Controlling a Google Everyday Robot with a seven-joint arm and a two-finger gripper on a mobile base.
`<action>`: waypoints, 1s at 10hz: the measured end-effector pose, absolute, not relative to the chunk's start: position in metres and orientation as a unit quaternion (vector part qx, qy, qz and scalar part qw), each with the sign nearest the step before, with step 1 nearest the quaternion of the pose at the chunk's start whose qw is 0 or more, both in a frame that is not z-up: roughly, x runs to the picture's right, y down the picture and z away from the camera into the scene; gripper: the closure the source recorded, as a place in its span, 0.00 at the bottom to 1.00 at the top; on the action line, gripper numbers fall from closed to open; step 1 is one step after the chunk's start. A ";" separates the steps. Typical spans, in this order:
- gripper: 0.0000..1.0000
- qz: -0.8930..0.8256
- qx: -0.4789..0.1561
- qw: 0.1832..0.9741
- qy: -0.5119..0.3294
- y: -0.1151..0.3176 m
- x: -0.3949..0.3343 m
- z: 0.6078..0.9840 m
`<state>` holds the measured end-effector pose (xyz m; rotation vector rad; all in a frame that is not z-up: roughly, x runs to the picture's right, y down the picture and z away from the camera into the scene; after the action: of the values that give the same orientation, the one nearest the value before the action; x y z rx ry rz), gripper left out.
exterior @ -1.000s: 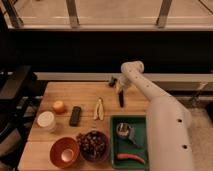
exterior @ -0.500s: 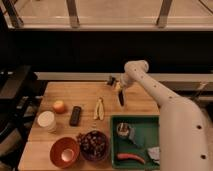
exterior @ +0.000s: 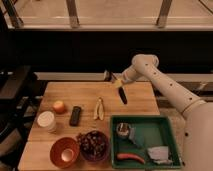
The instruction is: Place brush in red bowl
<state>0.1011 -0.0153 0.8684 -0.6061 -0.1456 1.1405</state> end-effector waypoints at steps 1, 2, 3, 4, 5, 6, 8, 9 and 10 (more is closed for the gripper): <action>1.00 0.507 -0.289 0.809 -0.073 -0.004 0.097 0.859; 1.00 0.490 -0.292 0.818 -0.076 0.007 0.095 0.850; 1.00 0.465 -0.295 0.831 -0.079 0.022 0.090 0.834; 1.00 0.448 -0.299 0.839 -0.080 0.032 0.086 0.824; 1.00 0.429 -0.306 0.846 -0.082 0.045 0.081 0.810; 1.00 0.421 -0.309 0.849 -0.081 0.051 0.081 0.804; 1.00 0.419 -0.310 0.850 -0.082 0.053 0.080 0.802; 1.00 0.418 -0.310 0.850 -0.082 0.053 0.079 0.802; 1.00 0.419 -0.310 0.850 -0.082 0.053 0.080 0.802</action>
<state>0.0799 0.0526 0.8023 -0.6531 -0.1725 0.8821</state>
